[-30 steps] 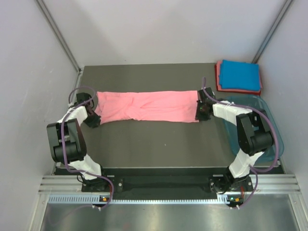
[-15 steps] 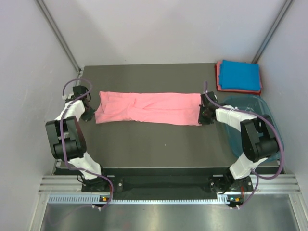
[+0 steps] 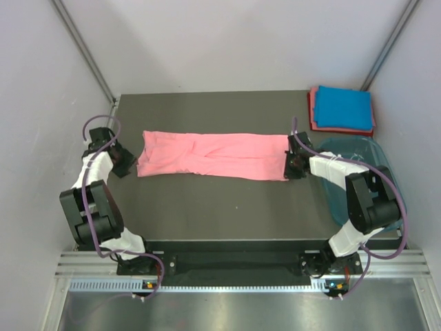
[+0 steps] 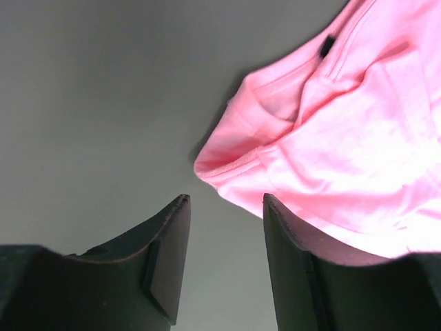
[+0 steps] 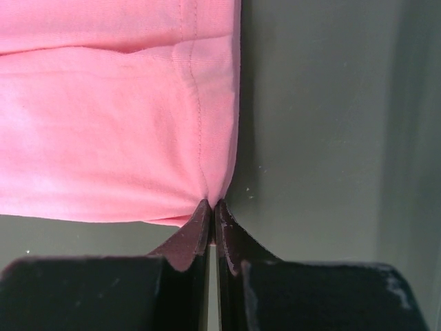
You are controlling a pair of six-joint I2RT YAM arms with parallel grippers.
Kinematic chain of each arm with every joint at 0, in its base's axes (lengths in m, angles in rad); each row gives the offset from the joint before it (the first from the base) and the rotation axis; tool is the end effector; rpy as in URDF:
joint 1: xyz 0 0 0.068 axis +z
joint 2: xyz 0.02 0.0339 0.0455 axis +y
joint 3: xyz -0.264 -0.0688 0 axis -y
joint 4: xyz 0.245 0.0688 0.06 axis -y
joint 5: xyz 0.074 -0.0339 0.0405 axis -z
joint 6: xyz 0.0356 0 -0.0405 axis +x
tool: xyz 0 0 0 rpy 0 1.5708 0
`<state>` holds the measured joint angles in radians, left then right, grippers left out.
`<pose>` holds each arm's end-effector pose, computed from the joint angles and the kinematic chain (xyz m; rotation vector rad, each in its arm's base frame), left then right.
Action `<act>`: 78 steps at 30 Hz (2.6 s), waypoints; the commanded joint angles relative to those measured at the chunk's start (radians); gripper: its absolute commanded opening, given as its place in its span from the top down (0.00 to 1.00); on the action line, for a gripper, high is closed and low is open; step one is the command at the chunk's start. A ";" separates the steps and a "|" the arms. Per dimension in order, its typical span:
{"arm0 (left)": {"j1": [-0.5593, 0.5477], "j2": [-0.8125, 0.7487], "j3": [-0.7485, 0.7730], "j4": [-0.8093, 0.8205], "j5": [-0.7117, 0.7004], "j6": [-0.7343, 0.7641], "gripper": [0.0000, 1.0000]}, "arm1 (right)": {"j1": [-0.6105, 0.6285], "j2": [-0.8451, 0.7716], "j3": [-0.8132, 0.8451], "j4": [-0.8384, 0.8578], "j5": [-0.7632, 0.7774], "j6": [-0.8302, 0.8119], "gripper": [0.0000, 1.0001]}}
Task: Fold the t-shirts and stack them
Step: Fold the tshirt
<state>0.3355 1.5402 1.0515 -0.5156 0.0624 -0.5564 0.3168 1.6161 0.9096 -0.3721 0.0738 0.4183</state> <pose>0.2984 0.1017 0.2229 -1.0919 2.3383 -0.1628 0.2945 0.0938 0.1673 0.1591 2.6479 0.1480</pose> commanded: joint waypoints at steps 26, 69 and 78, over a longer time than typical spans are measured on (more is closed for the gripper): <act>0.074 0.153 -0.145 0.252 0.154 -0.111 1.00 | 0.001 -0.076 0.012 -0.031 0.001 -0.055 1.00; -0.115 0.286 0.321 0.059 0.226 0.068 0.67 | 0.019 -0.328 -0.023 -0.061 -0.141 0.022 0.61; -0.115 0.601 0.688 -0.072 0.202 0.223 0.60 | -0.024 -0.008 0.283 -0.014 -0.105 -0.101 0.57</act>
<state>0.2176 2.0937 1.6485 -0.5274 0.2684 -0.4095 0.3119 1.4860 1.0691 -0.4084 -0.0528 0.3744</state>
